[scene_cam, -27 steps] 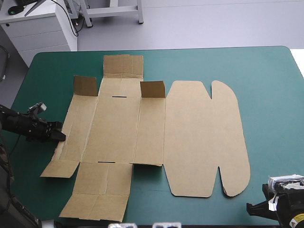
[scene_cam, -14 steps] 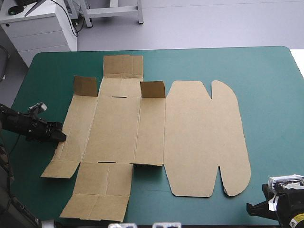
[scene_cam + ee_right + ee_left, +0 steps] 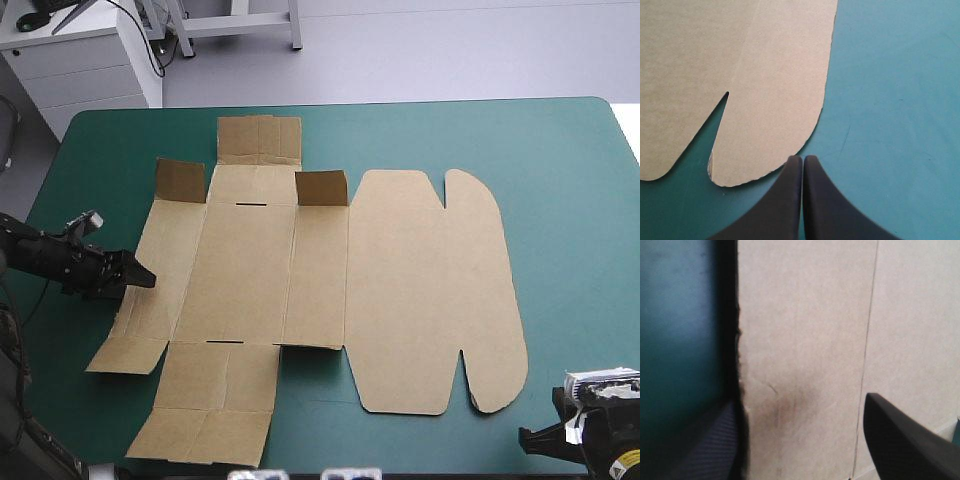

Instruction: Fold the box

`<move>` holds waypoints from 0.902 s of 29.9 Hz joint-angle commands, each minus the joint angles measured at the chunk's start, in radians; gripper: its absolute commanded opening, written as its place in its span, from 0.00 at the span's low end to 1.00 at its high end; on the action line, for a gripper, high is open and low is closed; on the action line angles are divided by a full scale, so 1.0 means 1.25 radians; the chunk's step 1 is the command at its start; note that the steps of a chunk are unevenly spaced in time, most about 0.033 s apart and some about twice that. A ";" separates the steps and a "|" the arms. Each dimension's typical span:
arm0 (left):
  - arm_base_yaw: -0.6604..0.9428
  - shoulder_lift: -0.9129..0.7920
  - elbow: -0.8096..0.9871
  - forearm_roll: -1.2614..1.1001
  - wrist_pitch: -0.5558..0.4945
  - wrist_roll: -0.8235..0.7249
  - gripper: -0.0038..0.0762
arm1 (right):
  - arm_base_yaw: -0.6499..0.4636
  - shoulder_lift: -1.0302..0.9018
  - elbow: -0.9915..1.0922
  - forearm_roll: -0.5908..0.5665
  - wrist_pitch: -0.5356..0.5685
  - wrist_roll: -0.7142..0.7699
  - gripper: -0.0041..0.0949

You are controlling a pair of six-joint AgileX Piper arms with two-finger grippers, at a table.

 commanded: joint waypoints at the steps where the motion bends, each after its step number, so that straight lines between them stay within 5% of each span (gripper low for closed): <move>1: 0.023 -0.018 -0.012 0.118 0.020 -0.001 0.71 | -0.008 0.009 -0.020 -0.005 -0.044 -0.005 0.04; 11: 0.096 0.039 -0.012 0.028 0.036 0.017 0.71 | -0.008 0.009 -0.020 -0.005 -0.045 -0.005 0.04; 27: -0.055 0.080 0.006 0.010 0.036 0.035 0.71 | -0.008 0.009 -0.020 -0.005 -0.045 -0.005 0.04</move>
